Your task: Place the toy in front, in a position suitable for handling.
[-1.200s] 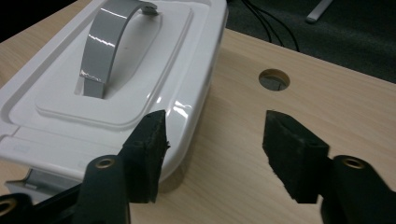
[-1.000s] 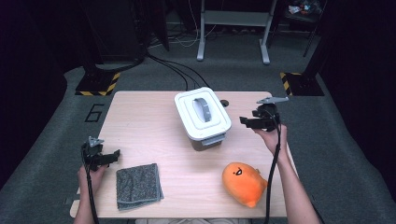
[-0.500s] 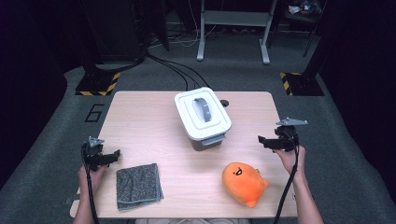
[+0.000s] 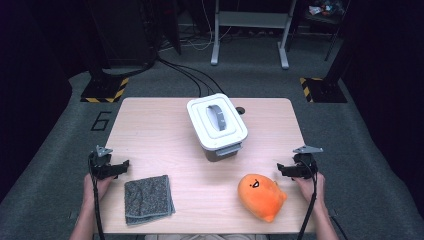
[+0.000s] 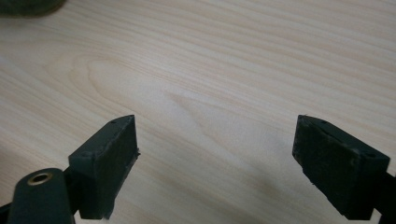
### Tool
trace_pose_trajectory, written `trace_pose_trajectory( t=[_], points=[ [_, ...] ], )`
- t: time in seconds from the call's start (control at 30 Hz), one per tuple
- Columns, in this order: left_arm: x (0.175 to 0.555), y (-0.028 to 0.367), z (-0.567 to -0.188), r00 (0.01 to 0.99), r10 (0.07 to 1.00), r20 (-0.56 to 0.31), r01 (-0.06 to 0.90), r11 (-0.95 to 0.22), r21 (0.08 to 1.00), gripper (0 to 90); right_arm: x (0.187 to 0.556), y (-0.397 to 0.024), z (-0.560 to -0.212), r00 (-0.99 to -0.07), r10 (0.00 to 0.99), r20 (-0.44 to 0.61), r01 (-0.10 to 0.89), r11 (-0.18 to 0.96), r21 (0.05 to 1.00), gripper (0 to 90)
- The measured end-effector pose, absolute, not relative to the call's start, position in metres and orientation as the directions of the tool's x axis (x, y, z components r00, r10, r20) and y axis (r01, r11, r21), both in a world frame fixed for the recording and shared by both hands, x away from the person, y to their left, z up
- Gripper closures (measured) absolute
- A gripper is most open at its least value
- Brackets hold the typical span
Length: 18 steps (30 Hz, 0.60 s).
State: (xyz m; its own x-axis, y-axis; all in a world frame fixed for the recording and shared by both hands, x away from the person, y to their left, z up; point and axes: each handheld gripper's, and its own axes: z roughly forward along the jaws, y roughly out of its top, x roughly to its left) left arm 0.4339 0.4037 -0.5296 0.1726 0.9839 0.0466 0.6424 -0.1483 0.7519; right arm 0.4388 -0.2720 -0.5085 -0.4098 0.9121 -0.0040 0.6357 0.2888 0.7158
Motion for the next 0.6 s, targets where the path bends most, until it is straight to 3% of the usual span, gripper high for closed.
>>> trace_pose_trajectory(
  t=[0.13, 0.43, 0.6],
  points=[
    [0.433, 0.4, -0.523, 0.207, 0.974, 0.086, 0.626, -0.2, 0.754, 12.5, 0.437, -0.273, -0.512, -0.4, 0.916, 0.006, 0.635, 0.273, 0.723, 13.2],
    [0.444, 0.39, -0.489, 0.28, 0.96, -0.02, 0.626, -0.167, 0.762, 11.6, 0.434, -0.274, -0.521, -0.401, 0.916, -0.009, 0.633, 0.284, 0.72, 12.2],
    [0.455, 0.373, -0.47, 0.31, 0.95, -0.03, 0.614, -0.176, 0.77, 11.4, 0.433, -0.274, -0.525, -0.401, 0.916, -0.004, 0.637, 0.282, 0.718, 11.6]
  ],
)
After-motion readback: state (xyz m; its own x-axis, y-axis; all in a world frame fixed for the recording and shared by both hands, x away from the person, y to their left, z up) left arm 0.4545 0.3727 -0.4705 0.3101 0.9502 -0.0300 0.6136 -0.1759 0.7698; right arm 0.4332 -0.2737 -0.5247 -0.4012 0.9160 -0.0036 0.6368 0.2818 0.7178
